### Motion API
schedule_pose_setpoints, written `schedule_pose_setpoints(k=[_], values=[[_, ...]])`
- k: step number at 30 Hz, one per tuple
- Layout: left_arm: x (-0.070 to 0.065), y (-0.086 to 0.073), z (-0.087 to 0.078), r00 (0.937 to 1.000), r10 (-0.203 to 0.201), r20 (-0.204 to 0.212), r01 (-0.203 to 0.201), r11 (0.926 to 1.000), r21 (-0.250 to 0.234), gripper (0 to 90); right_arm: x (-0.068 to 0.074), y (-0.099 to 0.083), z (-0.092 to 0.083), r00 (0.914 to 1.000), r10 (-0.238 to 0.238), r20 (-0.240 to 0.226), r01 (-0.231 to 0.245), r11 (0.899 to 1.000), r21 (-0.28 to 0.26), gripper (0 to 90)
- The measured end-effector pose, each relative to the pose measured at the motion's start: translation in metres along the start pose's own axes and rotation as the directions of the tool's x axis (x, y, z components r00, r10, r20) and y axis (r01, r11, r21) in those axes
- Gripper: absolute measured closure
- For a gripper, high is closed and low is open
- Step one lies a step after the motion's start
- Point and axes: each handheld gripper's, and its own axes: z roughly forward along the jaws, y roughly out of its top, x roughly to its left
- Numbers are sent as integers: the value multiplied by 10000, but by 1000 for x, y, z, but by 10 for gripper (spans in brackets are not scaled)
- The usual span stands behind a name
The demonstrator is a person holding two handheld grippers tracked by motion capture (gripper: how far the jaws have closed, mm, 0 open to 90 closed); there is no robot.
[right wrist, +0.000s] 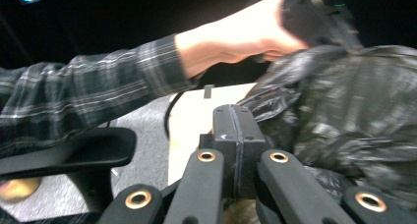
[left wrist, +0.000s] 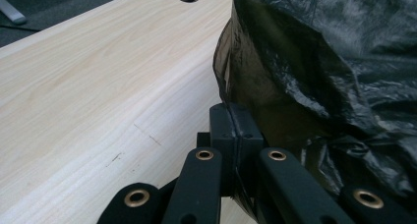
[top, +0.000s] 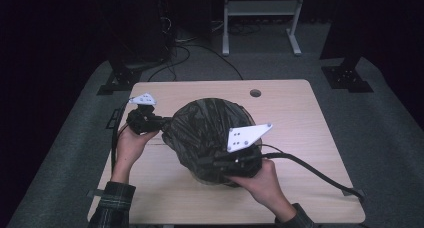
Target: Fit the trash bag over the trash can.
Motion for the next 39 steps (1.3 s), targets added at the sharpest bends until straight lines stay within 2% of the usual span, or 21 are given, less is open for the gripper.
schedule_pose_setpoints(k=[3, 5, 8, 12, 15, 18, 21, 24, 27, 32, 39], values=[[0, 0, 0, 10000, 1, -17, -1, 10000, 13, 898, 9, -1, 13, 9993, -201, -316, 206, 9996, 170, 899], [0, -1, 0, 10000, 1, -37, -1, 10000, 14, 898, 17, -4, 24, 9983, -448, -381, 465, 9978, 469, 899], [2, -2, -1, 10000, -59, -70, 59, 10000, 48, 898, 23, -10, 36, 9966, -457, -687, 505, 9963, 700, 899], [4, -4, -1, 9999, -106, -81, 106, 9999, 68, 898, 29, -20, 48, 9949, -487, -886, 587, 9917, 1145, 899], [3, -5, -2, 9999, -90, -74, 91, 9999, 52, 898, 31, -22, 48, 9944, -626, -849, 729, 9896, 1244, 875], [3, -4, -3, 9999, -94, -88, 95, 9999, 48, 898, 34, -17, 36, 9950, -750, -661, 809, 9926, 910, 750], [4, -5, -4, 9999, -114, -102, 114, 9999, 22, 898, 36, -14, 19, 9953, -920, -316, 937, 9939, 578, 705], [4, -6, -5, 9998, -131, -120, 131, 9999, 12, 898, 33, -18, -7, 9969, -775, 162, 772, 9968, 180, 677], [4, -6, -6, 9998, -147, -125, 147, 9999, -7, 898, 29, -24, -25, 9968, -567, 559, 566, 9984, 27, 665], [5, -7, -5, 9997, -199, -155, 199, 9998, 52, 899, 16, -43, -54, 9883, -124, 1521, 123, 9999, 16, 594], [7, -7, -1, 9995, -260, -153, 262, 9996, 137, 900, -2, -78, -68, 9697, 545, 2383, -601, 9981, 161, 490]])
